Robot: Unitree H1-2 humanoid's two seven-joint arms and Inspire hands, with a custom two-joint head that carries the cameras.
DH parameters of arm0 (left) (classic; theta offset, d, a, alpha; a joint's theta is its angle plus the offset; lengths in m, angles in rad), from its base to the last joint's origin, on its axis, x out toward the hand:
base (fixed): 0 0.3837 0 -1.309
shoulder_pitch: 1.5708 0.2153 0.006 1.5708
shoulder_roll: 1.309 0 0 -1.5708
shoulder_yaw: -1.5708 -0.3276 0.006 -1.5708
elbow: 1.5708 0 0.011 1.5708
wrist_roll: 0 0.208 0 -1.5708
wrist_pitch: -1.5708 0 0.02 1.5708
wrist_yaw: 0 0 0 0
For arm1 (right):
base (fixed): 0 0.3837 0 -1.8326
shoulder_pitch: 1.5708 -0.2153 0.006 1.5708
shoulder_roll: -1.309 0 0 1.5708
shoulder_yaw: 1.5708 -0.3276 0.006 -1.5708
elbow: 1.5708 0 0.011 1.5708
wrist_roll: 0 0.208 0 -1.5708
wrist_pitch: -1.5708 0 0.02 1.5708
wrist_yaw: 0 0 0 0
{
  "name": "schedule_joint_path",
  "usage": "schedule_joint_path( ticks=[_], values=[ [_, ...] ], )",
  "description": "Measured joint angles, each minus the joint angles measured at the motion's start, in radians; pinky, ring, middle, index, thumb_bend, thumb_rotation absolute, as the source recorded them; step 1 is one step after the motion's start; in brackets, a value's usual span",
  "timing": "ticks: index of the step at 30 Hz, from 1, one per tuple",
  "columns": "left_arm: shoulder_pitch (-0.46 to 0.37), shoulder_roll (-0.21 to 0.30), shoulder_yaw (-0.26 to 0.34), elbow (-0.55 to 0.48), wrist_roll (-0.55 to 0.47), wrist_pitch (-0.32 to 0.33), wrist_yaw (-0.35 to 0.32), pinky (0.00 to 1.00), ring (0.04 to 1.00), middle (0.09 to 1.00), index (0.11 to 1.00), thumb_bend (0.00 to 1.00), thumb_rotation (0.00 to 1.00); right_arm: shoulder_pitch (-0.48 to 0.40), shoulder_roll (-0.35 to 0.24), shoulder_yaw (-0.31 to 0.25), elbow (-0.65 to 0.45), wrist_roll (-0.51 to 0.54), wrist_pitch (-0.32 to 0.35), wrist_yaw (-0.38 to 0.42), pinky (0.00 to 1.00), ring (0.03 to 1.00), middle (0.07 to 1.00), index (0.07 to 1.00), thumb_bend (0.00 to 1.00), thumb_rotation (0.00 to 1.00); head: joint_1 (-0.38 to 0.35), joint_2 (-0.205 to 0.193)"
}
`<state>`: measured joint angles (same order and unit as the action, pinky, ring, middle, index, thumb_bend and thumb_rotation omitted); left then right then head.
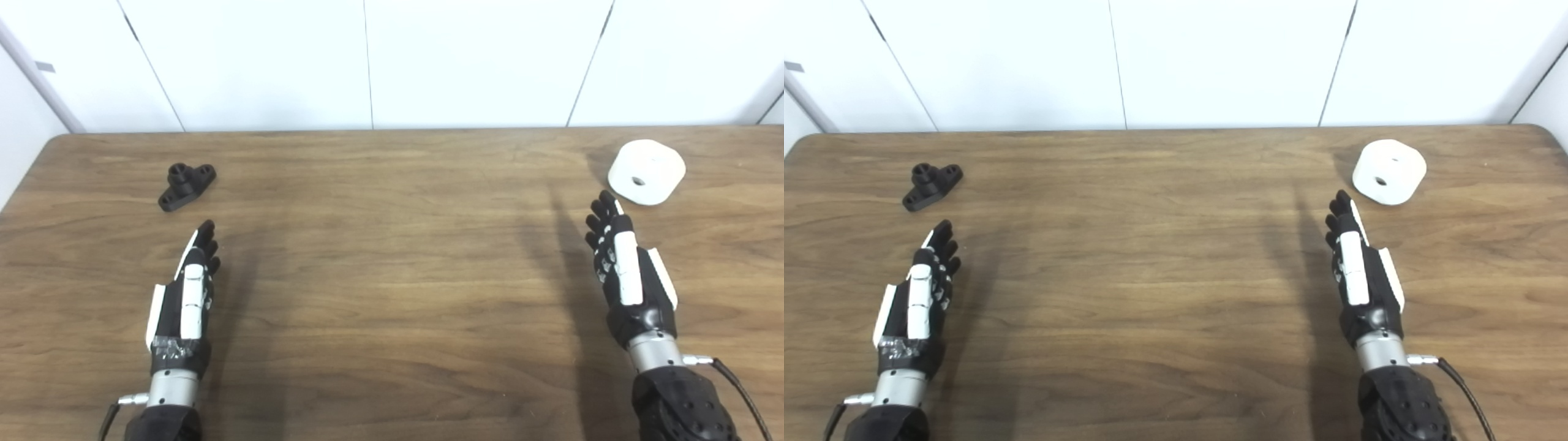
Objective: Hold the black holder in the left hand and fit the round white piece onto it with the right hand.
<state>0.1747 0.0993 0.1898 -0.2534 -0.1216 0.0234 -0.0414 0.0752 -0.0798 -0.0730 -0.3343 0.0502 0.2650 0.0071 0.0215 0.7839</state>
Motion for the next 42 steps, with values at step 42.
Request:
schedule_joint_path(
  ticks=[42],
  values=[
    [0.012, -0.044, -0.086, 0.042, 0.122, -0.088, 0.072, 1.00, 1.000, 0.993, 0.960, 0.46, 1.00, 0.029, -0.050, -0.043, 0.052, 0.090, -0.051, 0.073, 1.00, 1.000, 1.000, 1.000, 0.60, 1.00, 0.331, -0.261]
  ],
)
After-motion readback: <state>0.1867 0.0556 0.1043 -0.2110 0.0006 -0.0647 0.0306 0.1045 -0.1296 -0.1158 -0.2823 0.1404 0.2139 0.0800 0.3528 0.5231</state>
